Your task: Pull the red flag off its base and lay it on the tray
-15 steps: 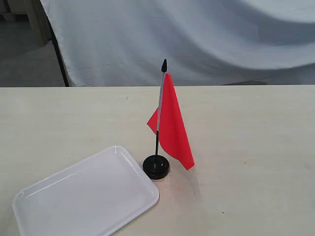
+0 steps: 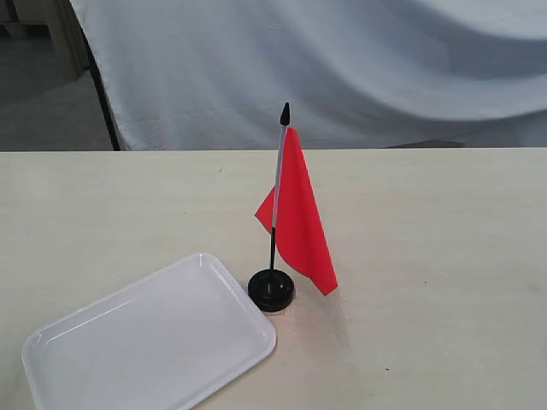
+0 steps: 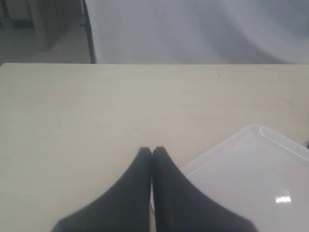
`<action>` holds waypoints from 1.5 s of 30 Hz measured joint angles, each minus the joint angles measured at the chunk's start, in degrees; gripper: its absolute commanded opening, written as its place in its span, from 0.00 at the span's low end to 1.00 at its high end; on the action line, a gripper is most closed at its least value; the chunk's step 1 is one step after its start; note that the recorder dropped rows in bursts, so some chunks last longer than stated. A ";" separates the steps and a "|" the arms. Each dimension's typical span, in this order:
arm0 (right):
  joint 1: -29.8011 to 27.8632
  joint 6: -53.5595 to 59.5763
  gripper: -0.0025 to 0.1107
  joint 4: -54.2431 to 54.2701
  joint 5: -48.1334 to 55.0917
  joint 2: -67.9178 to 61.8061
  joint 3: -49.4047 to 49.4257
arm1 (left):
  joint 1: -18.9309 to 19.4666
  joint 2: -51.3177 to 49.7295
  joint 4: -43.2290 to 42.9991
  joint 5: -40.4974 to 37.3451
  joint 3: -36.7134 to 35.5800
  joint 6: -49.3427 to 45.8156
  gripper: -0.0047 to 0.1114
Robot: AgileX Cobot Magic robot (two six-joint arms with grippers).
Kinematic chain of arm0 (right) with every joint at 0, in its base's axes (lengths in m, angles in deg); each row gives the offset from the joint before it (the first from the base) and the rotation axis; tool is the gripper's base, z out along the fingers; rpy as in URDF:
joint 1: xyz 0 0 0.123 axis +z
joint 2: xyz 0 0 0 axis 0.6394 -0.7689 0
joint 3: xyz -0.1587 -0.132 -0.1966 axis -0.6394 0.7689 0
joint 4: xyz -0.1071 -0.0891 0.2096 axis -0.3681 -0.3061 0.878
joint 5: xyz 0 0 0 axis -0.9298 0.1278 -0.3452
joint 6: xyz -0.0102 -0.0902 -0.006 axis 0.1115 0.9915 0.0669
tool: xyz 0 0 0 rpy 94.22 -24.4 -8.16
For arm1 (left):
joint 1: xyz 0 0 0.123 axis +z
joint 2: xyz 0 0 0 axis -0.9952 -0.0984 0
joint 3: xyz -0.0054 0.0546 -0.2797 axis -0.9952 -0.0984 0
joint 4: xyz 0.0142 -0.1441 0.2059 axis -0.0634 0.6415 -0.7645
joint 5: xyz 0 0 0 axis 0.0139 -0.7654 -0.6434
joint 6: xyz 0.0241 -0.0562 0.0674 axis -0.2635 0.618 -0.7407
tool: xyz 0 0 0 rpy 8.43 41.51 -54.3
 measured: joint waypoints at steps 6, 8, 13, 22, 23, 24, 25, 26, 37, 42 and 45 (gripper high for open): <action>0.00 0.00 0.02 0.00 -15.40 0.00 0.00 | 0.00 0.00 0.00 0.00 0.00 0.00 0.04; 0.00 0.00 0.02 0.00 -25.14 0.00 0.00 | 0.00 0.00 0.00 0.00 0.00 0.00 0.04; 0.00 -3.15 0.02 -0.14 -41.32 0.00 0.00 | 0.00 0.00 0.00 0.00 0.00 0.00 0.04; 0.00 -25.99 0.02 -0.14 -41.33 0.07 0.00 | 0.00 0.00 0.00 0.00 0.00 0.00 0.04; 0.00 -26.40 0.02 -0.14 -41.54 0.07 0.00 | 0.00 0.00 0.00 0.00 0.00 0.00 0.04; 0.00 -26.64 0.02 -0.14 -42.47 0.07 0.00 | 0.00 0.00 0.00 0.00 0.00 0.00 0.04; 0.00 -27.00 0.02 -0.14 -43.94 -0.34 0.00 | 0.00 0.00 0.00 0.00 0.00 0.00 0.04; 0.00 -27.04 0.02 -0.14 -45.33 -0.79 0.00 | 0.00 0.00 0.00 0.00 0.00 0.00 0.04; 0.00 -17.90 0.02 -3.85 -50.00 -21.39 0.00 | 0.00 0.00 0.00 0.00 0.00 0.00 0.04; 0.00 -15.09 0.02 -9.58 -55.79 -36.95 0.00 | 0.00 0.00 0.00 0.00 0.00 0.00 0.04; 0.00 -14.03 0.02 -14.25 -60.90 -47.36 0.00 | 0.00 0.00 0.00 0.00 0.00 0.00 0.04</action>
